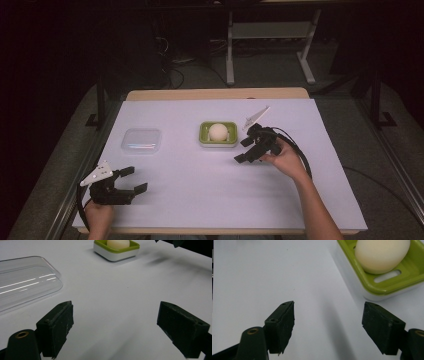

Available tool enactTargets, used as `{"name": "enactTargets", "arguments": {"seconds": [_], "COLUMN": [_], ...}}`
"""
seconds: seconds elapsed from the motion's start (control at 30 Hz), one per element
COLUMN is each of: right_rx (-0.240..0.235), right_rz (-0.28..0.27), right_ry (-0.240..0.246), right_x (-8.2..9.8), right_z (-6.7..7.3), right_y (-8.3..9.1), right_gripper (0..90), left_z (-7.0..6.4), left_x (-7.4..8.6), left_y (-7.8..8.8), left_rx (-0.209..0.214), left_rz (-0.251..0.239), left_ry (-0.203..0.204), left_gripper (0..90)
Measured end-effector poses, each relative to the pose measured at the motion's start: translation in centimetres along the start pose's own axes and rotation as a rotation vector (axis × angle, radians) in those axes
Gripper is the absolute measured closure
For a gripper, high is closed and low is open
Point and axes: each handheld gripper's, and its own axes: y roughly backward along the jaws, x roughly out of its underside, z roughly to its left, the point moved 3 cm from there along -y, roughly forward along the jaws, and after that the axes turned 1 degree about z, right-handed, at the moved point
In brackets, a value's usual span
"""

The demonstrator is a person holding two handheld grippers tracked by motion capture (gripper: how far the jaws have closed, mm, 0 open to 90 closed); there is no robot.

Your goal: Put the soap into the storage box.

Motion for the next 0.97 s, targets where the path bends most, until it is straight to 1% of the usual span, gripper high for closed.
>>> {"name": "enactTargets", "arguments": {"seconds": [0.03, 0.13, 0.2, 0.27, 0.3, 0.37, 0.4, 0.43, 0.47, 0.5, 0.53, 0.57, 0.6, 0.63, 0.67, 0.7, 0.73, 0.77, 0.87, 0.9, 0.93, 0.97], "right_rx": [-0.005, 0.001, 0.009, 0.002, 0.011, 0.011, 0.008, 0.003, 0.004, 0.022, 0.02, 0.01, 0.007, 0.009, 0.018, 0.025, 0.018, 0.016, 0.035, 0.035, 0.045, 0.055], "right_rz": [0.0, 0.004, -0.004, 0.006, 0.001, -0.01, -0.007, -0.002, 0.0, -0.02, -0.023, -0.003, 0.003, 0.005, -0.009, -0.004, 0.014, 0.014, -0.02, -0.037, -0.053, -0.08], "right_ry": [-0.003, -0.002, 0.007, 0.005, 0.011, 0.017, 0.007, 0.015, 0.011, 0.031, 0.031, 0.018, 0.01, 0.013, 0.031, 0.033, 0.022, 0.03, 0.031, 0.006, 0.002, -0.018], "right_x": [0.2, 0.9, 1.5, 2.0, 2.3, 2.7, 2.9, 3.2, 3.3, 3.6, 3.8, 4.2, 4.4, 4.7, 4.9, 5.3, 5.6, 5.9, 7.0, 7.4, 7.8, 8.5], "right_z": [0.2, 0.7, 1.1, 1.5, 1.8, 2.2, 2.5, 2.7, 2.9, 3.2, 3.3, 3.6, 3.8, 4.1, 4.3, 4.6, 4.8, 5.0, 5.7, 6.0, 6.2, 6.5], "right_y": [0.1, 0.3, 0.4, 0.5, 0.7, 0.9, 0.9, 1.0, 1.0, 1.2, 1.2, 1.2, 1.1, 1.1, 1.2, 1.2, 1.1, 1.1, 1.3, 1.3, 1.4, 1.4], "right_gripper": [25.4, 25.2, 25.3, 25.2, 25.3, 25.3, 25.3, 25.3, 25.3, 25.3, 25.1, 23.2, 22.1, 22.7, 23.6, 23.6, 23.0, 22.6, 22.6, 22.3, 21.8, 21.8], "left_z": [0.0, 0.0, 0.0, -0.1, -0.1, -0.1, -0.1, 0.0, 0.0, 0.0, -0.1, -0.1, -0.1, -0.1, -0.1, -0.1, -0.2, -0.2, -0.3, -0.4, -0.4, -0.4], "left_x": [0.0, 0.0, 0.0, 0.0, 0.0, 0.1, 0.1, 0.1, 0.1, 0.1, 0.1, 0.1, 0.1, 0.1, 0.1, 0.2, 0.2, 0.1, 0.2, 0.2, 0.2, 0.1], "left_y": [0.0, -0.1, -0.1, -0.1, -0.1, -0.1, -0.1, -0.1, -0.1, -0.1, -0.1, -0.1, -0.1, -0.1, -0.2, -0.2, -0.2, -0.2, -0.3, -0.4, -0.4, -0.5], "left_rx": [0.001, 0.0, 0.0, 0.0, 0.0, 0.0, 0.0, 0.001, -0.001, -0.002, -0.001, -0.001, -0.001, 0.0, 0.001, 0.002, 0.003, 0.004, 0.009, 0.011, 0.014, 0.015], "left_rz": [-0.001, -0.001, 0.001, 0.0, 0.002, 0.003, 0.003, 0.006, 0.01, 0.009, 0.012, 0.014, 0.012, 0.011, 0.011, 0.013, 0.012, 0.014, 0.018, 0.017, 0.019, 0.022], "left_ry": [0.004, 0.004, 0.004, 0.008, 0.007, 0.002, -0.001, -0.005, -0.014, -0.004, -0.003, -0.006, -0.003, -0.002, -0.006, -0.004, -0.004, -0.005, -0.005, -0.002, -0.004, -0.004], "left_gripper": [13.2, 13.2, 13.1, 13.1, 13.1, 13.2, 13.1, 13.2, 13.1, 13.1, 13.1, 13.1, 13.2, 13.2, 13.1, 13.2, 13.2, 13.1, 13.2, 13.1, 13.1, 13.1]}}
